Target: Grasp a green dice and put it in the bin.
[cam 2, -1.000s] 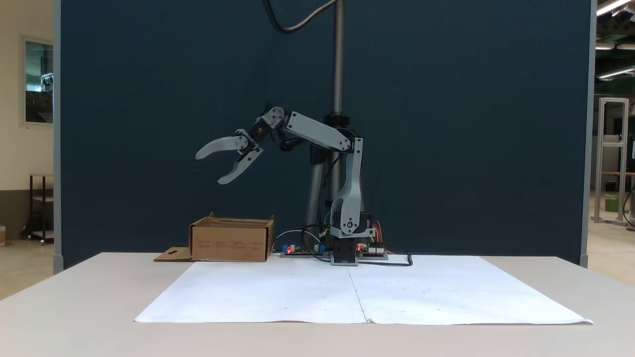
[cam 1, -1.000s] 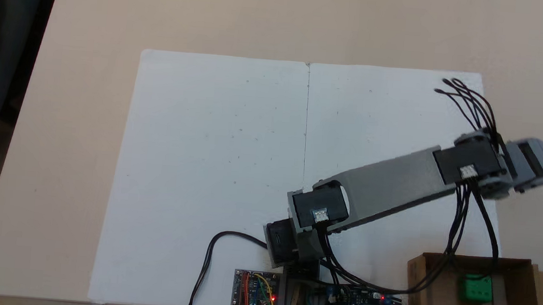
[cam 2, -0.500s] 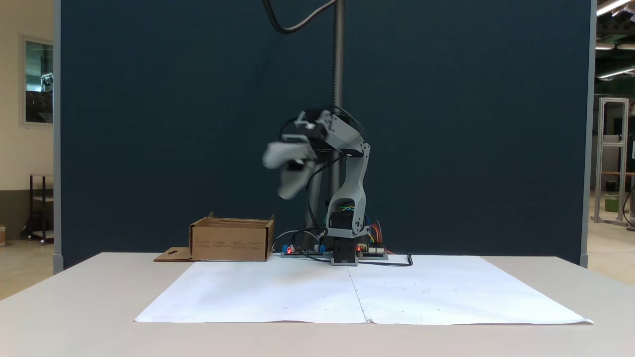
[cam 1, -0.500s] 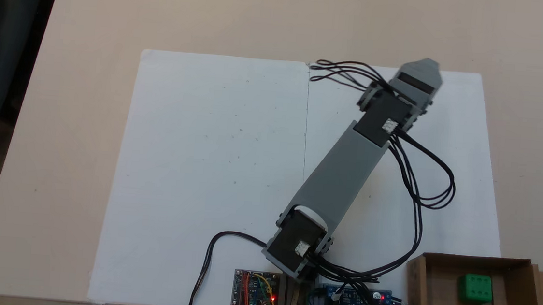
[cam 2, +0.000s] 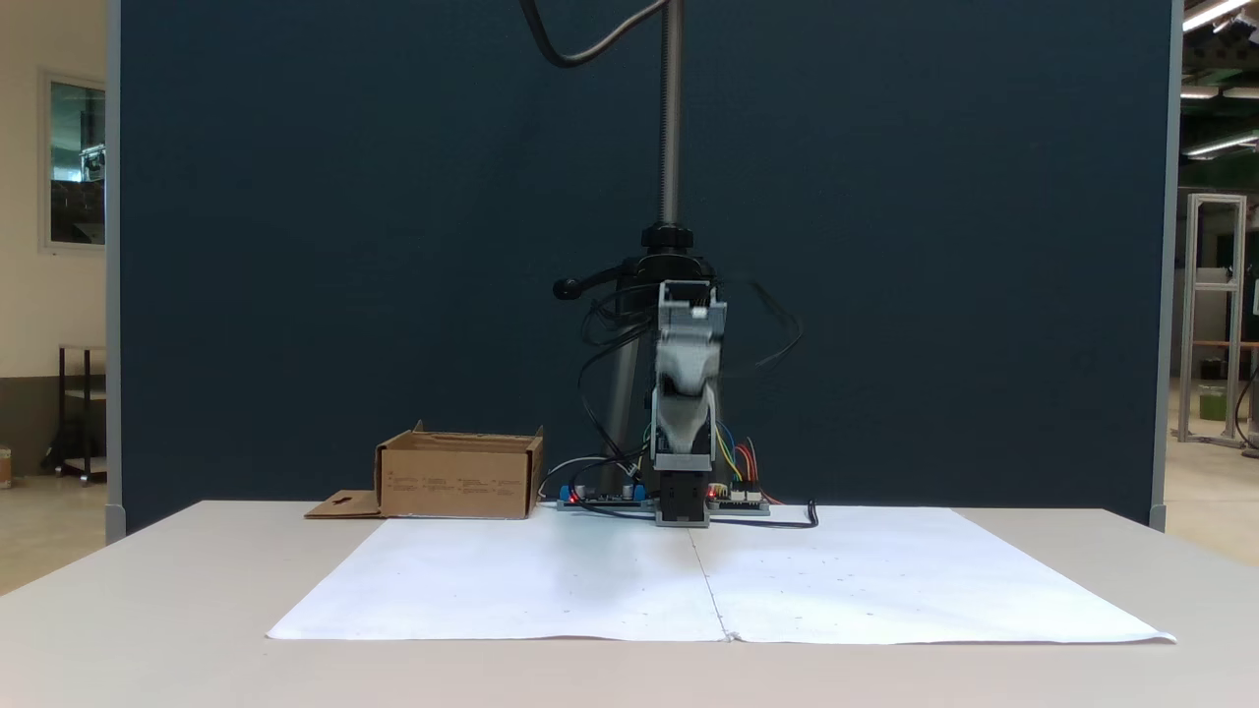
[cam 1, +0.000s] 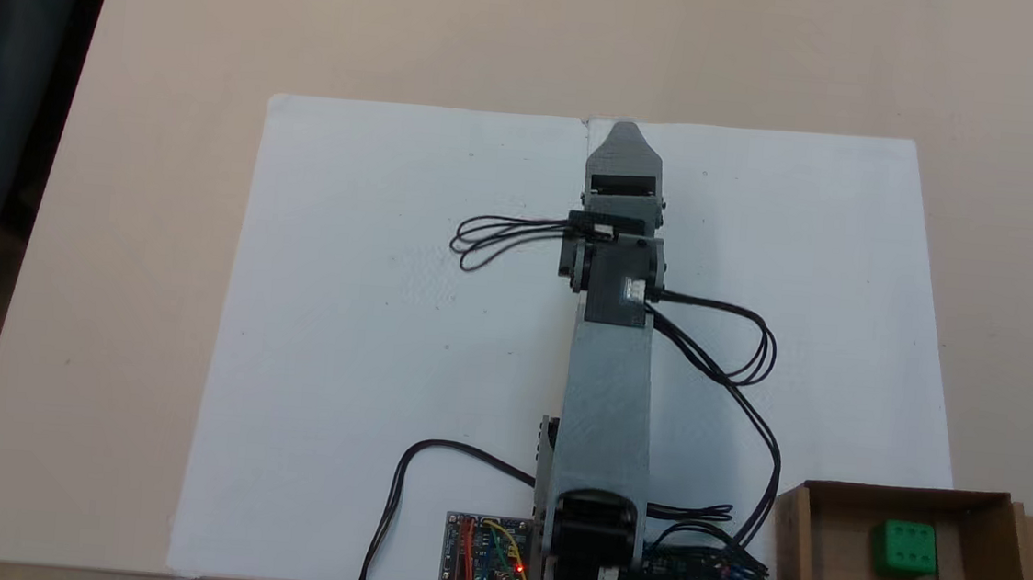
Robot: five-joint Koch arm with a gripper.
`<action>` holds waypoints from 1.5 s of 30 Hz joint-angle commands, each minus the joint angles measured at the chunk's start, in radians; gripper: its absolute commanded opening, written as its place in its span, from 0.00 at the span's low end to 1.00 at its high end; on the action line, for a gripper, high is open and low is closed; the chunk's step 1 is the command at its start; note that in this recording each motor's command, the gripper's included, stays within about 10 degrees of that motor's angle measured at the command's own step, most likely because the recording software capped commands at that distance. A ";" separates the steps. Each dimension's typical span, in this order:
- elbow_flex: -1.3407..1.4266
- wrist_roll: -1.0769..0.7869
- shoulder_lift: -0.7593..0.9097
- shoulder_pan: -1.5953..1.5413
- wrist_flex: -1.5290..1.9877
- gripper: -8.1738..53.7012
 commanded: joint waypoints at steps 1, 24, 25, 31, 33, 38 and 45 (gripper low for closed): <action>0.020 0.038 0.061 -0.003 -0.164 0.84; 0.678 -0.052 0.183 -0.018 -0.883 0.83; 0.719 -0.051 0.183 -0.018 -0.912 0.83; 0.910 -0.037 0.184 -0.028 -1.112 0.83; 0.934 -0.020 0.184 -0.031 -1.176 0.83; 0.989 0.044 0.184 -0.031 -1.320 0.83; 0.989 0.044 0.184 -0.029 -1.458 0.83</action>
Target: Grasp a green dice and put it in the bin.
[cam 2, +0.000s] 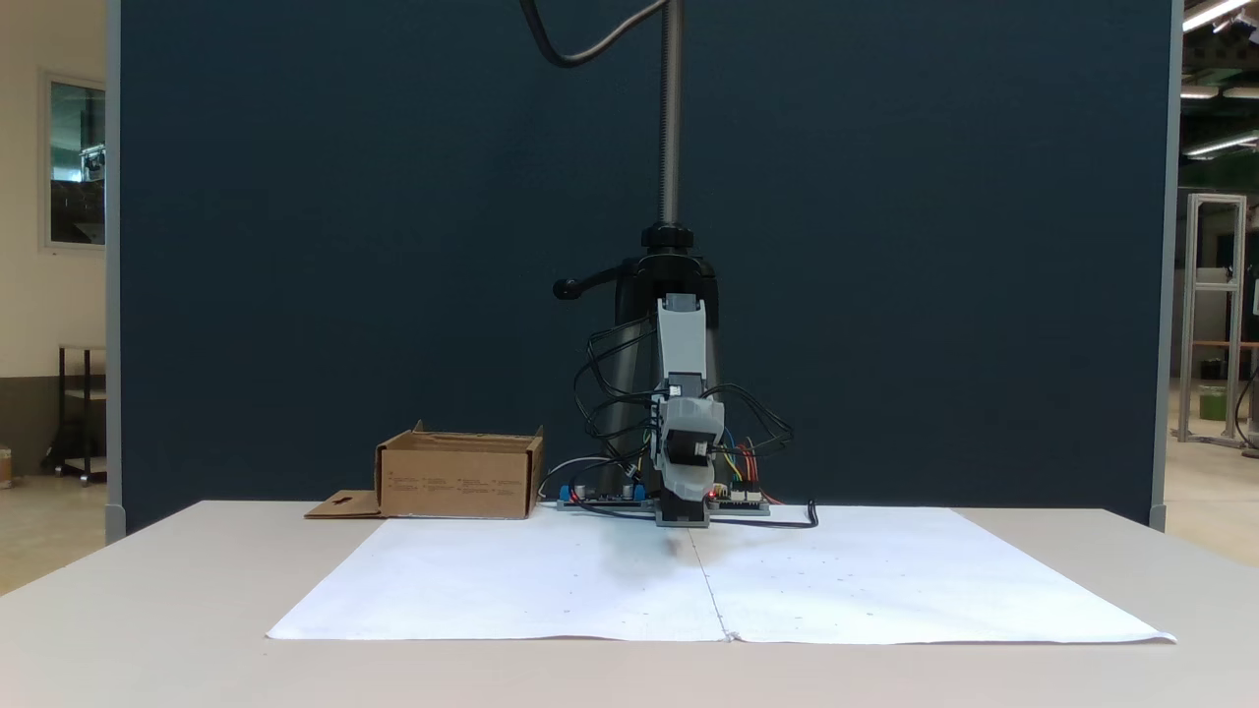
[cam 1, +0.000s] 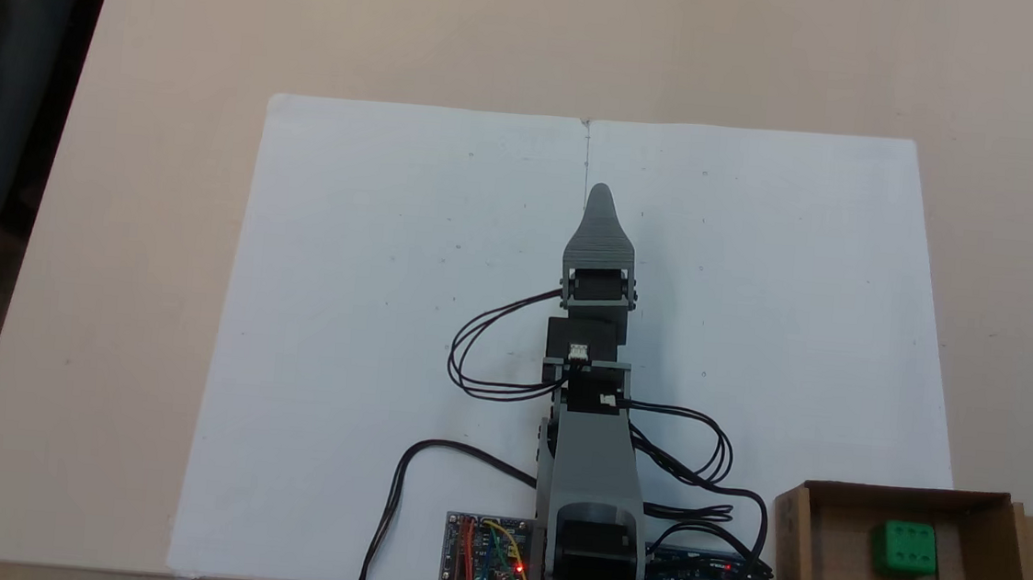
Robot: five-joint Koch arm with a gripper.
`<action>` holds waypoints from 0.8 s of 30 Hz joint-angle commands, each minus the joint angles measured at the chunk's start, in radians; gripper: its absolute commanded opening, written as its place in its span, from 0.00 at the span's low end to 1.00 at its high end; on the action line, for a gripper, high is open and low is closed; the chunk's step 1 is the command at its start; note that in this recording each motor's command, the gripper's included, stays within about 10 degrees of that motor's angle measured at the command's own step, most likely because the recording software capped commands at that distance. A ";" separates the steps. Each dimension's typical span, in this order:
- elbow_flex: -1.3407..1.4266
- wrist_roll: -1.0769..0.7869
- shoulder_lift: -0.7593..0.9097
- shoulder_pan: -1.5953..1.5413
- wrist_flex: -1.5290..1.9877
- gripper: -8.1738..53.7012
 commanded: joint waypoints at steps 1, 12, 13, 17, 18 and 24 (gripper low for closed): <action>0.075 0.040 0.118 0.005 -0.170 0.83; 0.075 0.069 0.117 0.006 -0.369 0.84; 0.077 0.066 0.117 0.008 -0.377 0.84; 0.075 0.066 0.115 0.021 -0.434 0.87; 0.075 0.066 0.115 0.021 -0.449 0.87; 0.077 0.069 0.117 0.020 -0.535 0.86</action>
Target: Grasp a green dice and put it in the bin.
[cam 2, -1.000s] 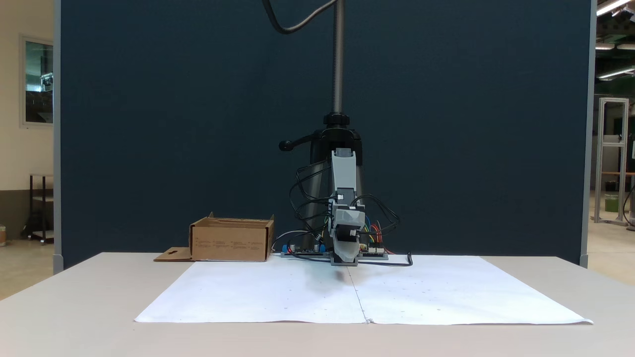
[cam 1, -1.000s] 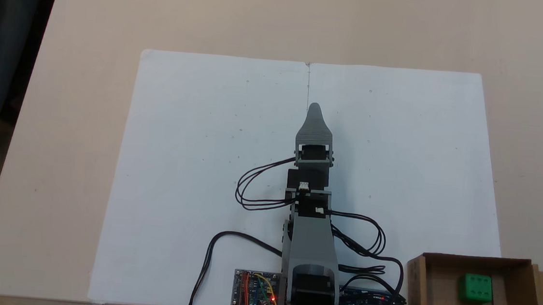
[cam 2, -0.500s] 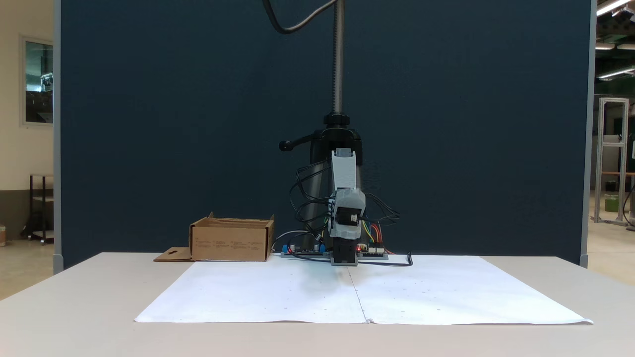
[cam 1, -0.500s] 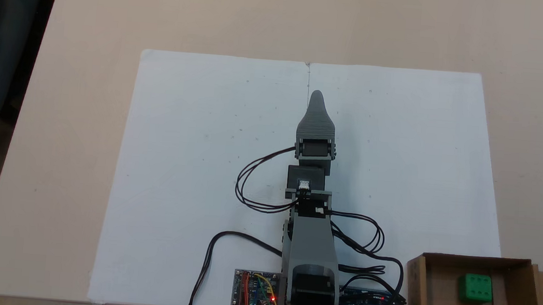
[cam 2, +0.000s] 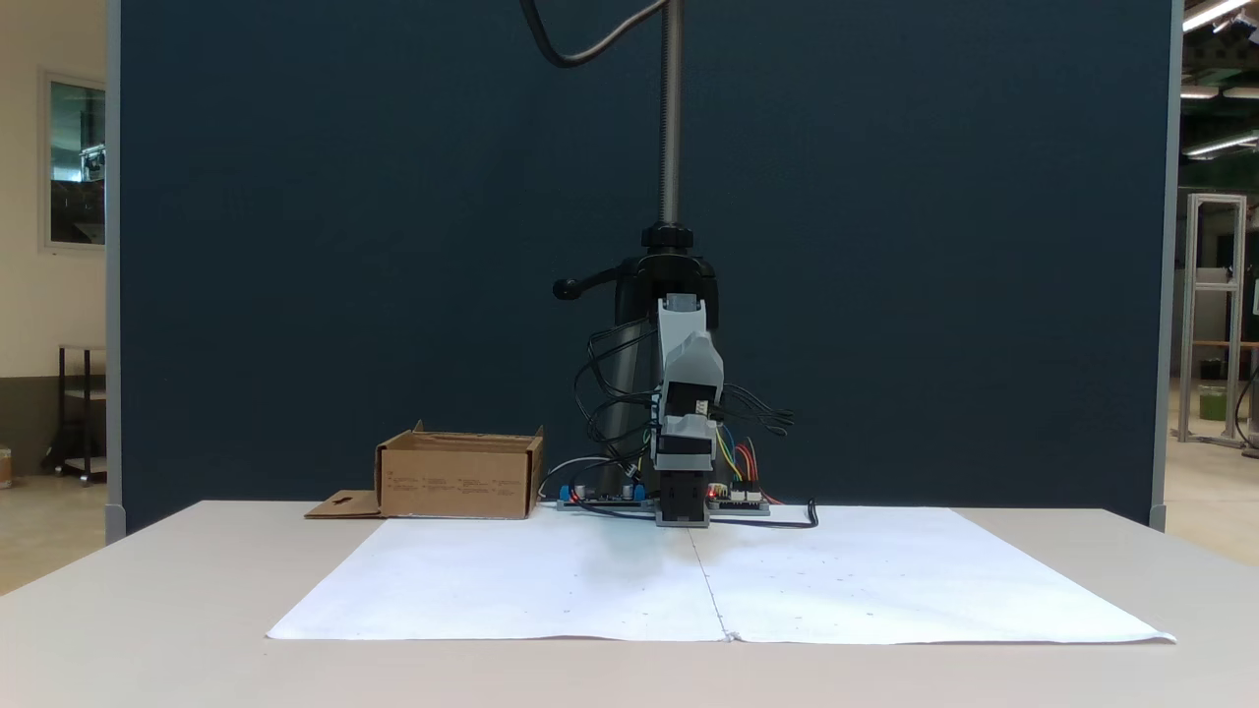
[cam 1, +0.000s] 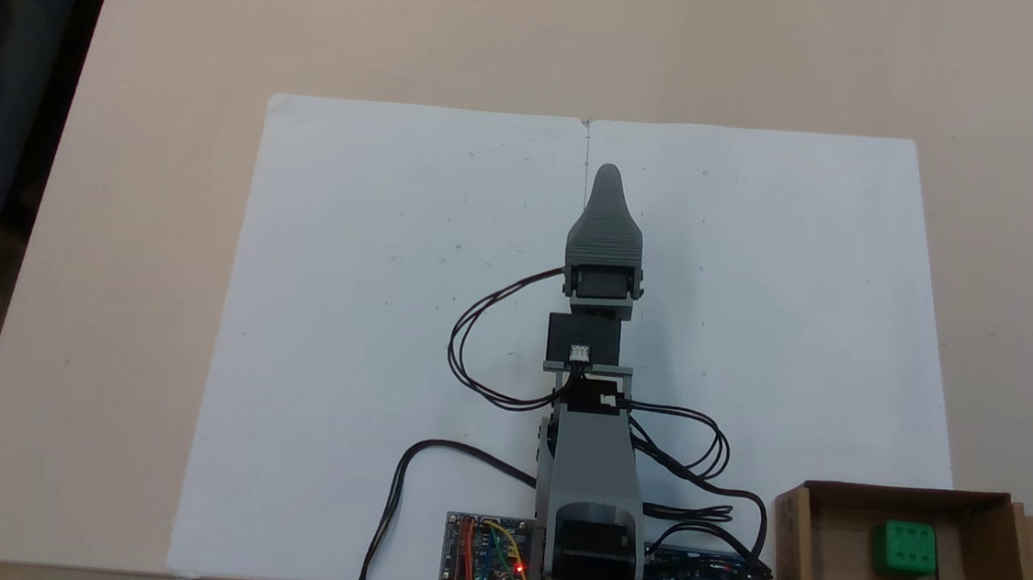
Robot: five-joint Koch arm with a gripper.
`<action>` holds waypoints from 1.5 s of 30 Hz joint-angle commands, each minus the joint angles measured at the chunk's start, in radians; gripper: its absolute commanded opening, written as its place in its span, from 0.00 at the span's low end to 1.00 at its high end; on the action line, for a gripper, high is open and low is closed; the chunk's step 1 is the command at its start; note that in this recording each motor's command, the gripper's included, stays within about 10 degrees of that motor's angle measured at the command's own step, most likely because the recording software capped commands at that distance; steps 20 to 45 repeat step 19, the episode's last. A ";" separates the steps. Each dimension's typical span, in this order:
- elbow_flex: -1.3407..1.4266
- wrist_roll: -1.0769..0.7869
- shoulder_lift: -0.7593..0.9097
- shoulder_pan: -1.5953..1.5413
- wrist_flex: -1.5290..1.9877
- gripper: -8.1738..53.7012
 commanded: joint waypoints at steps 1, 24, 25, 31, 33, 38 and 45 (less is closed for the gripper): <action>0.075 0.060 0.118 0.014 -0.171 0.86; 0.075 0.054 0.115 0.008 -0.235 0.86; 0.075 0.054 0.115 0.008 -0.235 0.86; 0.075 0.054 0.115 0.008 -0.235 0.86; 0.075 0.054 0.115 0.008 -0.235 0.86; 0.075 0.054 0.115 0.008 -0.235 0.86; 0.075 0.054 0.115 0.008 -0.235 0.86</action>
